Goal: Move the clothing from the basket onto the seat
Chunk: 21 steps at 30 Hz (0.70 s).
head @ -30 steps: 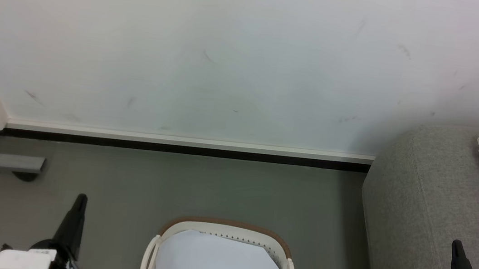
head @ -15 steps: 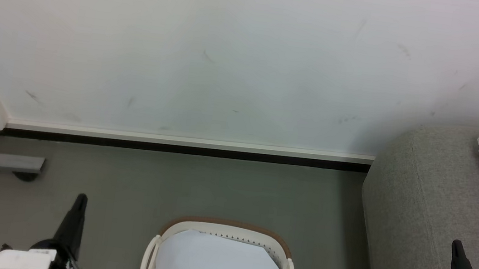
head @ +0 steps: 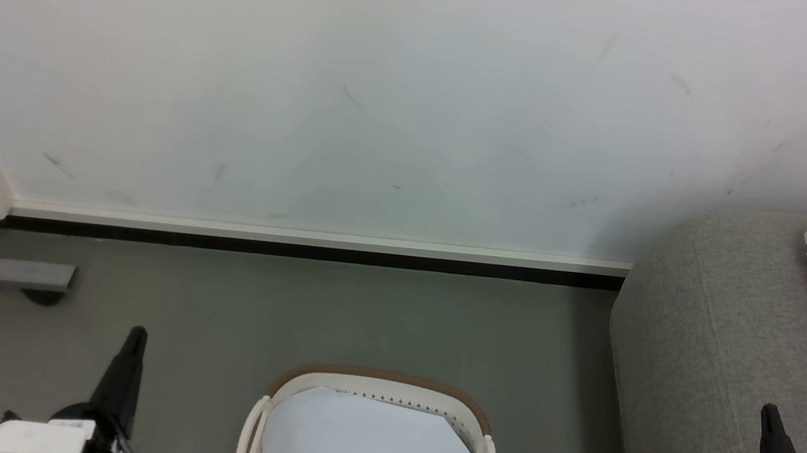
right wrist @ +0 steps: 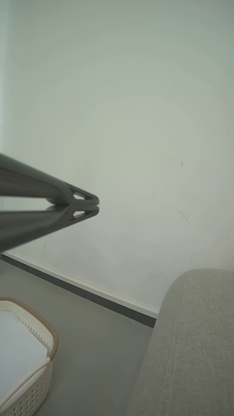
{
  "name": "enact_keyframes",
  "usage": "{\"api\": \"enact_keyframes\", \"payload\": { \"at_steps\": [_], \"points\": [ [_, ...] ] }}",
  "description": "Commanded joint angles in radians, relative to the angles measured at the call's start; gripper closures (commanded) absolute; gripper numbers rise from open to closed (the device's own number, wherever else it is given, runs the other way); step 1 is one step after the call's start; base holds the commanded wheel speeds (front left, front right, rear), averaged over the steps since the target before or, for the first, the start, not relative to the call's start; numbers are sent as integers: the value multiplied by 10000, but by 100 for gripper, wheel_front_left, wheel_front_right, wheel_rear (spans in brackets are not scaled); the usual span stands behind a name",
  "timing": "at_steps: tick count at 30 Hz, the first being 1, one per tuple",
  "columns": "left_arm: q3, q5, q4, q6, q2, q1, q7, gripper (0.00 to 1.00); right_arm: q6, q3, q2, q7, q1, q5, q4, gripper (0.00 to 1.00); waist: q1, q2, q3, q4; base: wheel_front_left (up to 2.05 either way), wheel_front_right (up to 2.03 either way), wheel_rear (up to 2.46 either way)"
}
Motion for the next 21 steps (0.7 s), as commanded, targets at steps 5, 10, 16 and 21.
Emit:
{"api": "enact_keyframes", "payload": {
  "at_steps": [5, 10, 16, 21],
  "points": [
    [21, -142, -3, -46, 25, -75, 36, 100, -21, -42, -55, 26, -126, 21, -57, 100, 0, 0, 0, 0, 0, 0, 0],
    [20, -142, -4, -46, 25, -75, 36, 100, -21, -42, -55, 26, -125, 22, -57, 100, 0, 0, 0, 0, 0, 0, 0],
    [20, -142, -4, -46, 25, -75, 36, 100, -21, -42, -55, 26, -125, 22, -57, 100, 0, 0, 0, 0, 0, 0, 0],
    [20, -143, -4, -46, 25, -75, 36, 100, -21, -42, -55, 26, -125, 22, -57, 100, 0, 0, 0, 0, 0, 0, 0]
  ]
}}
